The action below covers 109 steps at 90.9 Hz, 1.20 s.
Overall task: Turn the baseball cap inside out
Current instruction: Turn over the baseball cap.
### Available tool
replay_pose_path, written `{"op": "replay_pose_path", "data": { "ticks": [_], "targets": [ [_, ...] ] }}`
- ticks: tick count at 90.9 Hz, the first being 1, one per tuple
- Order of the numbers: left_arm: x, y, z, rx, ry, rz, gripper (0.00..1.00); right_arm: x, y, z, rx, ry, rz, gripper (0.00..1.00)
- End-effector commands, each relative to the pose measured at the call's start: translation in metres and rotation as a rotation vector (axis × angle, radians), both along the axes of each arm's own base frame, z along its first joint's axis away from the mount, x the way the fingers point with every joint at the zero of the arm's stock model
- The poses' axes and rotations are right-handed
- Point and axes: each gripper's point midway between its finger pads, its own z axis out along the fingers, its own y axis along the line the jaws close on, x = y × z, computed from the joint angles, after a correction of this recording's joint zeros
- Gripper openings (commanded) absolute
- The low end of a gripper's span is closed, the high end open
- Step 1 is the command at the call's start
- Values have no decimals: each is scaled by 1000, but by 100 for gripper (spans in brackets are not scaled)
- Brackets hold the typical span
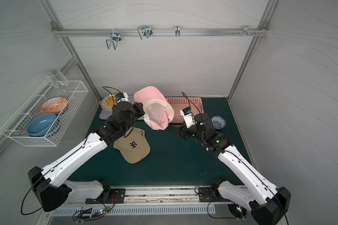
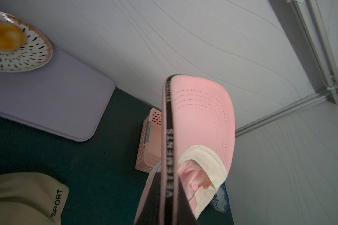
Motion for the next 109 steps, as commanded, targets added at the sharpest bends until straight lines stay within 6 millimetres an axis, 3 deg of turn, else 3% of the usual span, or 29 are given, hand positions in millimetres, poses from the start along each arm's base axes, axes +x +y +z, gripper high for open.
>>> {"op": "replay_pose_path", "data": {
  "ticks": [1,11,32,43,68,96,109],
  "targets": [
    [-9,32,-5,-111,105,262,0,-20,34,-2,45,-78,202,72],
    [-20,36,-17,-184,220,350,0,-26,52,-17,75,-149,261,72],
    [-43,44,-34,-299,369,470,0,-28,80,-27,111,-308,293,72],
    [-53,37,-44,-385,446,484,0,-28,89,-25,79,-516,260,71],
    [-65,24,-49,-503,540,483,0,-29,95,-29,30,-743,233,73],
    [-71,7,-57,-599,612,446,0,-18,110,-40,-82,-794,231,72],
    [-71,0,-57,-643,615,416,0,-1,109,-42,-127,-836,131,62]
  ]
}}
